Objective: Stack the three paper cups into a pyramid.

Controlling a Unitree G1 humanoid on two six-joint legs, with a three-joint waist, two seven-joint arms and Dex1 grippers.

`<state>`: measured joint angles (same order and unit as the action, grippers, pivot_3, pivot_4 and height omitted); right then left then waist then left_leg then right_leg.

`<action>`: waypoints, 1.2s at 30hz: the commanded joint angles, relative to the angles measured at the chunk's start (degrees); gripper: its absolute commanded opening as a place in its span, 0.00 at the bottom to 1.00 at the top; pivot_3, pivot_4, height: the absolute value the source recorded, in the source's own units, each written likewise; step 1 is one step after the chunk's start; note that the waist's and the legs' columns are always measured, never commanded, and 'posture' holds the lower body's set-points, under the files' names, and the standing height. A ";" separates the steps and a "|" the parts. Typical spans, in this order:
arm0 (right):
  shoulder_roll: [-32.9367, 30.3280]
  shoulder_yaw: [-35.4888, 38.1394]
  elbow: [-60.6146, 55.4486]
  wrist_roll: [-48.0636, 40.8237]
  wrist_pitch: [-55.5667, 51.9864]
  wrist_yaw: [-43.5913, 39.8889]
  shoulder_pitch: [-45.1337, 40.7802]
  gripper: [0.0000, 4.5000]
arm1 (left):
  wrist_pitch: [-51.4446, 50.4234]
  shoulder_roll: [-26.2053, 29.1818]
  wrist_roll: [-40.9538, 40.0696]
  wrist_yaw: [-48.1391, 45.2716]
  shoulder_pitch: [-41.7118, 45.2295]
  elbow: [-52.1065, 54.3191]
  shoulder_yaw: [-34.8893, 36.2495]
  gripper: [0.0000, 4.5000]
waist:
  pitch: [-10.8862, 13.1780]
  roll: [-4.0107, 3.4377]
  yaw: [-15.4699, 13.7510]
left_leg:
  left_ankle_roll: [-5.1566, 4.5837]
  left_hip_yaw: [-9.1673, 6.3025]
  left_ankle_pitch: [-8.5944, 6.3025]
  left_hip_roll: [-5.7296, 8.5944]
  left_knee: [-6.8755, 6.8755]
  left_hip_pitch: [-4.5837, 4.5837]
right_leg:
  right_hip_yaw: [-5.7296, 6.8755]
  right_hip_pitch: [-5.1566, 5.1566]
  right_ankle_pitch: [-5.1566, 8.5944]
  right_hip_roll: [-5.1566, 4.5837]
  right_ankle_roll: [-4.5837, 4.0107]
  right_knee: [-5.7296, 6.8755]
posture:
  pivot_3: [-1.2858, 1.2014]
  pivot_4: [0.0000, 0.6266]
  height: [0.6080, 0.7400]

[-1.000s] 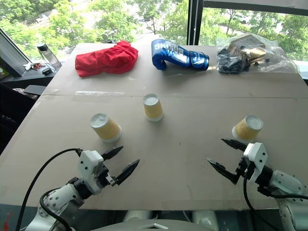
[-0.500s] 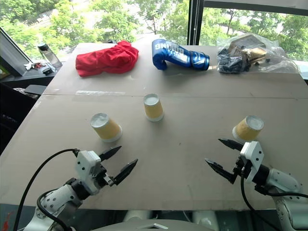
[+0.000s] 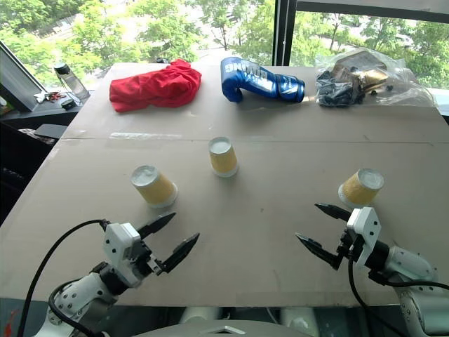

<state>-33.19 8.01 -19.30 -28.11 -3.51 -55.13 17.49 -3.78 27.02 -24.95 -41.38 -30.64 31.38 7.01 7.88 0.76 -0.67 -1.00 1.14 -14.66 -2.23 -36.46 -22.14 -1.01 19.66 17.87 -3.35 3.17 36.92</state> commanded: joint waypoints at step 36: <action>9.93 14.96 1.78 2.07 -0.47 25.07 -4.80 1.00 | -24.92 20.71 -23.91 -18.04 43.20 1.49 0.33 0.99 | 0.24 -0.32 1.40 | 0.02 0.18 0.02 -0.02 -0.10 0.26 | -0.34 0.11 0.02 0.36 0.05 0.65 | 0.52 0.24 1.00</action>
<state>-22.77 22.89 -17.83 -24.94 -3.68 -29.63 13.59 -27.13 47.94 -46.07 -61.05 11.79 31.25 5.39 8.12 0.45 0.74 -0.98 1.33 -14.64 -2.26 -36.57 -21.88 -1.36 19.76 17.89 -2.99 3.22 37.58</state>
